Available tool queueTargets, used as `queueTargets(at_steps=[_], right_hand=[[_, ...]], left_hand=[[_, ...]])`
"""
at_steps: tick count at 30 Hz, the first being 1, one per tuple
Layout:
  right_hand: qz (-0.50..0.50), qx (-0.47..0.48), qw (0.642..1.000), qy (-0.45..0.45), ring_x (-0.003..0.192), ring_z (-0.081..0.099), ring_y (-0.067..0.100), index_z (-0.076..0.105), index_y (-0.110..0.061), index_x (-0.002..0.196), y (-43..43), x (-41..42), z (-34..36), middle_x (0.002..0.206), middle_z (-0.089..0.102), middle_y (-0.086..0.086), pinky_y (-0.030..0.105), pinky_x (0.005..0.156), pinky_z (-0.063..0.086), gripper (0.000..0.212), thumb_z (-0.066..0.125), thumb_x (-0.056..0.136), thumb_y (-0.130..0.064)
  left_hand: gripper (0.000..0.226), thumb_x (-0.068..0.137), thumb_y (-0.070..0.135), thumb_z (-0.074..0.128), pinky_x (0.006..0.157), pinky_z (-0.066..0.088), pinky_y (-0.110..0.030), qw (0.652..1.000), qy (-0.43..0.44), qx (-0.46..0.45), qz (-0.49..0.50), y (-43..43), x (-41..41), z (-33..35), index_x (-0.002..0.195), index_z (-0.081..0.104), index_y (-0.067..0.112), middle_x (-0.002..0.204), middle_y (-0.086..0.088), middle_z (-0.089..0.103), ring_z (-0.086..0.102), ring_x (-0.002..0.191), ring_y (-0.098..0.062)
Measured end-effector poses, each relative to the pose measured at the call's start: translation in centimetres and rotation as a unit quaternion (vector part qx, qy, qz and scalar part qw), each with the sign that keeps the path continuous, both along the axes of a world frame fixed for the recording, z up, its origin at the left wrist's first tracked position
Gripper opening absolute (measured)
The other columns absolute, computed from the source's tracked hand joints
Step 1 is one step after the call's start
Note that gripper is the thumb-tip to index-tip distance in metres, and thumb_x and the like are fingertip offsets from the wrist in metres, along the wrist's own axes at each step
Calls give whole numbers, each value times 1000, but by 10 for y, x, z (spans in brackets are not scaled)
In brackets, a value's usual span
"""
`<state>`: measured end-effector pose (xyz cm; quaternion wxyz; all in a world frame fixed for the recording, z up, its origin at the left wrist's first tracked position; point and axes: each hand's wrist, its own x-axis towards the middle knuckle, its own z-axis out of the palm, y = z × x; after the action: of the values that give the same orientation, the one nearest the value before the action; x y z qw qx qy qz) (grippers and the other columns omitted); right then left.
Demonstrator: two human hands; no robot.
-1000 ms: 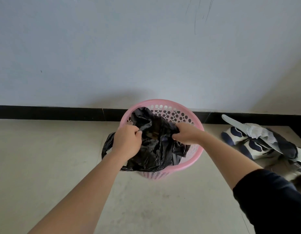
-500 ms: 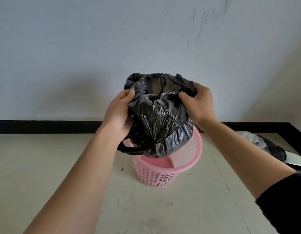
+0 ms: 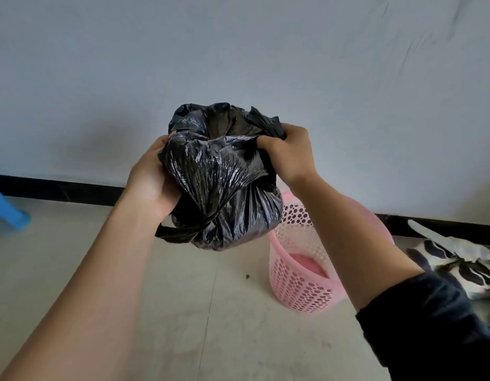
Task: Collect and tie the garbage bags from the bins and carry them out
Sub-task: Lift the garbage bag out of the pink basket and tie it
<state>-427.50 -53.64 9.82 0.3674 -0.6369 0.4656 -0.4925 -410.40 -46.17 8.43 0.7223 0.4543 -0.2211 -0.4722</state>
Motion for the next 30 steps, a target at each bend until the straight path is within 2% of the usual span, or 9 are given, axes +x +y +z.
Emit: queueTargets(at_steps=[3, 6, 10, 15, 17, 19, 22, 26, 30], right_hand=[[19, 82, 994, 63, 59, 37, 16, 49, -12, 63, 2, 27, -39, 60, 41, 6, 32, 56, 29, 16, 64, 66, -11], [63, 141, 980, 123, 60, 37, 16, 50, -10, 67, 13, 48, -86, 63, 42, 8, 29, 55, 27, 16, 64, 73, -5], [120, 181, 952, 216, 56, 43, 18, 55, -6, 73, 25, 59, -136, 61, 49, 5, 26, 52, 33, 8, 61, 78, -3], [173, 249, 914, 268, 54, 41, 16, 51, -7, 65, 28, 61, -162, 59, 44, 4, 24, 50, 32, 20, 65, 78, -3], [214, 274, 892, 289, 62, 48, 18, 60, -1, 77, 26, 62, -164, 67, 52, 6, 26, 56, 38, 12, 71, 78, -8], [254, 305, 872, 287, 83, 57, 21, 64, 1, 100, 23, 60, -161, 89, 60, 9, 29, 67, 44, 32, 74, 77, -18], [266, 329, 857, 296, 115, 51, 23, 57, -9, 120, 20, 59, -157, 121, 55, 3, 41, 86, 52, 53, 71, 81, -42], [249, 283, 862, 338, 113, 55, 26, 57, -7, 122, 26, 65, -157, 125, 58, 10, 44, 89, 49, 64, 65, 81, -56], [287, 309, 836, 351, 126, 47, 28, 43, -15, 139, 35, 75, -165, 144, 44, 6, 47, 90, 50, 88, 68, 72, -66]], left_hand=[[21, 100, 19, 43, 80, 53, -33, 997, -22, 40, -56, 6, 29, -34, 101, 58, 4, 87, -8, 70, 67, 76, -21], [19, 101, 20, 46, 75, 51, -35, 988, -81, 117, -56, 15, 52, -69, 89, 58, 12, 86, -9, 66, 63, 77, -23], [18, 100, 22, 49, 88, 51, -40, 971, -136, 182, -72, 26, 62, -108, 95, 65, 15, 101, -11, 68, 66, 94, -27], [16, 96, 31, 55, 99, 48, -44, 957, -176, 225, -55, 34, 71, -131, 98, 70, 25, 108, -4, 71, 65, 104, -25], [18, 95, 32, 57, 99, 48, -44, 949, -207, 235, -46, 34, 74, -135, 103, 70, 23, 107, -3, 71, 65, 103, -24], [17, 94, 32, 59, 98, 49, -43, 940, -229, 251, -25, 34, 76, -135, 103, 69, 23, 106, -2, 70, 65, 102, -23], [17, 93, 34, 59, 96, 48, -38, 918, -265, 295, 4, 36, 78, -140, 104, 68, 24, 99, 3, 67, 60, 102, -22], [34, 88, 51, 58, 110, 34, -47, 873, -316, 372, -8, 51, 87, -156, 118, 65, 36, 128, 5, 58, 40, 130, -30], [68, 59, 54, 71, 104, 41, -48, 860, -305, 403, -68, 63, 103, -168, 125, 52, 51, 132, 5, 56, 48, 123, -30]])
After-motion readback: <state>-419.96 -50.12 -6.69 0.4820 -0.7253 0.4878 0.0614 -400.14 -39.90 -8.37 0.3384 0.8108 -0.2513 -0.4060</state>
